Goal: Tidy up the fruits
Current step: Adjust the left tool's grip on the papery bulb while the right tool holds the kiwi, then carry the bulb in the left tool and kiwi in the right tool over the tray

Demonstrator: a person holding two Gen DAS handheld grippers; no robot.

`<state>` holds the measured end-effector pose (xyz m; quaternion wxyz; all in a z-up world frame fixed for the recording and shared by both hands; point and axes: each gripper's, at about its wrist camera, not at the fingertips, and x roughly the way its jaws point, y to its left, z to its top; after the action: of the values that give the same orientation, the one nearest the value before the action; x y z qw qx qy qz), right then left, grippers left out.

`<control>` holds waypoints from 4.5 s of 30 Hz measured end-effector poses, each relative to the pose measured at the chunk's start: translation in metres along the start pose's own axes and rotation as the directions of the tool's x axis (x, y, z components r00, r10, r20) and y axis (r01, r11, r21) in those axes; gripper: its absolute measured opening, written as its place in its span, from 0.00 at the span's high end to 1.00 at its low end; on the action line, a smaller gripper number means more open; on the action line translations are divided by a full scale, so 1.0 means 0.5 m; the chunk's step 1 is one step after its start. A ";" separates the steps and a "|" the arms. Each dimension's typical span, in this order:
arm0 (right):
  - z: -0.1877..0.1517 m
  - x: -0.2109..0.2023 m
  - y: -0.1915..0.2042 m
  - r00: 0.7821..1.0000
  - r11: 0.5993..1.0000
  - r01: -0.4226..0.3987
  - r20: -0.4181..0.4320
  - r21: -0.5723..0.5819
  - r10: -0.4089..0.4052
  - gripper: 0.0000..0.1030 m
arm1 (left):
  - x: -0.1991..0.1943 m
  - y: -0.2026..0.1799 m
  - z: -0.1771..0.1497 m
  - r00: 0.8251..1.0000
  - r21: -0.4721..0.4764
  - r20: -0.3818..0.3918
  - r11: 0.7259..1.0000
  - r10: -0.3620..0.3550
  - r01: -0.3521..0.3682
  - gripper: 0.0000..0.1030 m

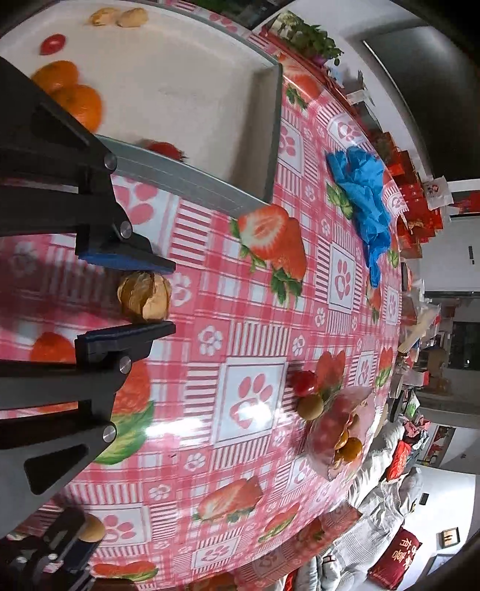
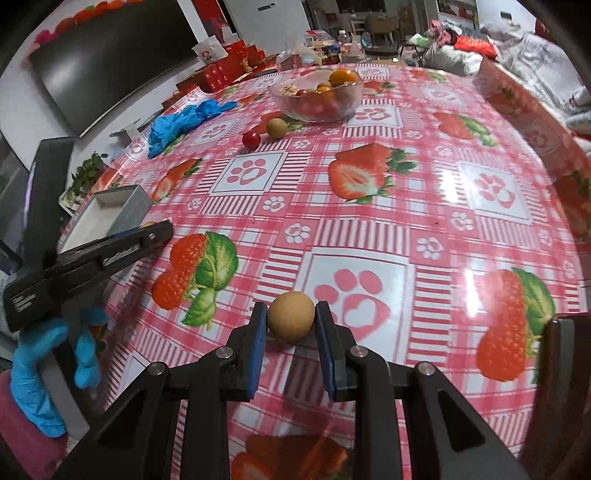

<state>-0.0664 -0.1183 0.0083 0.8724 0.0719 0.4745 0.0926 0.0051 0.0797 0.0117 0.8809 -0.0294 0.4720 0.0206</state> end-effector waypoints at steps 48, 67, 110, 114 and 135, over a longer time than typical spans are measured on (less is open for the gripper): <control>-0.070 -0.039 -0.028 0.987 0.993 0.117 0.109 -0.003 -0.116 0.72 | -0.080 -0.002 -0.153 0.999 -0.041 0.047 0.999 0.015 -0.013 0.16; -0.069 -0.042 -0.048 0.992 0.998 0.055 0.110 0.036 -0.059 0.72 | -0.080 -0.005 -0.155 0.999 -0.032 0.038 0.999 0.026 -0.025 0.16; -0.048 -0.066 0.036 0.996 0.999 -0.014 0.090 0.040 0.011 0.72 | -0.183 0.047 -0.136 0.995 -0.038 0.066 0.997 -0.069 0.071 0.74; -0.041 -0.073 0.070 0.996 1.000 -0.009 0.093 0.003 0.008 0.72 | -0.193 0.072 -0.140 0.994 -0.056 0.082 0.995 -0.073 0.078 0.74; 0.057 -0.053 0.302 0.986 0.964 -0.156 0.023 -0.216 0.165 0.72 | -0.232 0.260 -0.121 0.986 -0.154 0.161 0.988 0.033 -0.008 0.74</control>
<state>-0.0707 0.0213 0.0772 0.8742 0.0178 0.4367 0.2118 -0.1177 0.2041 0.0707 0.9114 -0.0904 0.3957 0.0682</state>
